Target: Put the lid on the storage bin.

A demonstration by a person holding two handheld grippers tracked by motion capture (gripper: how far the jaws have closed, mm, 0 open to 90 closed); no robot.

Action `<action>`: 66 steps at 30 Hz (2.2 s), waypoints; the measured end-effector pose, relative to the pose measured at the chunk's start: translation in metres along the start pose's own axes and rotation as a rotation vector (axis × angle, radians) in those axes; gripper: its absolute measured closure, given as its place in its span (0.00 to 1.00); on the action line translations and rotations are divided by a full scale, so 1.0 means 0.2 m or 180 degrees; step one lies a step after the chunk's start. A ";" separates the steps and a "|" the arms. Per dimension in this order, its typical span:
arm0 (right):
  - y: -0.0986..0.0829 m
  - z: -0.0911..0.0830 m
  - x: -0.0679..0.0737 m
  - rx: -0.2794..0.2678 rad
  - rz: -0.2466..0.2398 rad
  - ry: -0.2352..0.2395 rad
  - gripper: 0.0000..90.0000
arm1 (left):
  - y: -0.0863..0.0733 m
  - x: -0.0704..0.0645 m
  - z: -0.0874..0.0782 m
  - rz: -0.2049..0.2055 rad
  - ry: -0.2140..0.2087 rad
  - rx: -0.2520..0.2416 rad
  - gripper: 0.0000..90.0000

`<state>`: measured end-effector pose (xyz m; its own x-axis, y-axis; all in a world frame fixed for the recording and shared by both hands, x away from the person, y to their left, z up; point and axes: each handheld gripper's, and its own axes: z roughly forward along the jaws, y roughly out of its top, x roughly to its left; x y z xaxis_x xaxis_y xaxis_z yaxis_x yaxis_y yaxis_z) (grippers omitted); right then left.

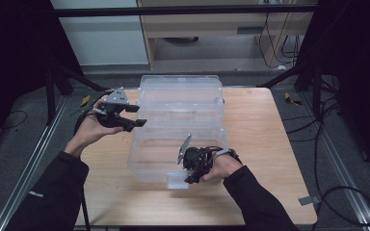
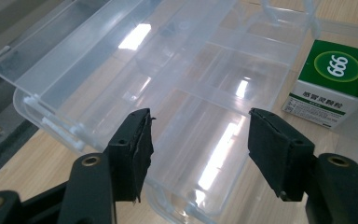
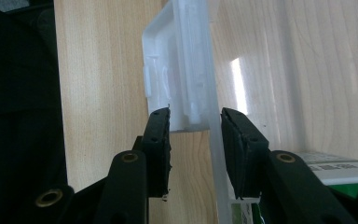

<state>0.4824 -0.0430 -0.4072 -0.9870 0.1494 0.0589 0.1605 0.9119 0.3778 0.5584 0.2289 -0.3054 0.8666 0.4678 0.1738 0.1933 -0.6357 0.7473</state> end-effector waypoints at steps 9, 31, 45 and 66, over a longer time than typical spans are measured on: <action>0.00 0.00 0.00 0.0005 -0.0012 0.0006 0.71 | 0.11 0.06 0.04 0.0241 -0.0029 0.0127 0.45; 0.00 0.00 0.00 0.0019 0.0012 0.0033 0.71 | 0.27 0.18 0.16 0.0859 -0.0130 0.0456 0.57; 0.00 0.00 0.00 0.0011 -0.0017 0.0040 0.71 | 0.28 0.20 0.29 0.1088 -0.0232 0.0711 0.63; 0.00 0.00 -0.01 0.0012 -0.0018 0.0043 0.71 | 0.30 0.16 0.37 0.1283 -0.0445 0.1037 0.90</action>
<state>0.4835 -0.0436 -0.4080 -0.9879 0.1390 0.0694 0.1550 0.9141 0.3746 0.6312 0.1599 -0.3018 0.9503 0.0752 0.3022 -0.0539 -0.9161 0.3974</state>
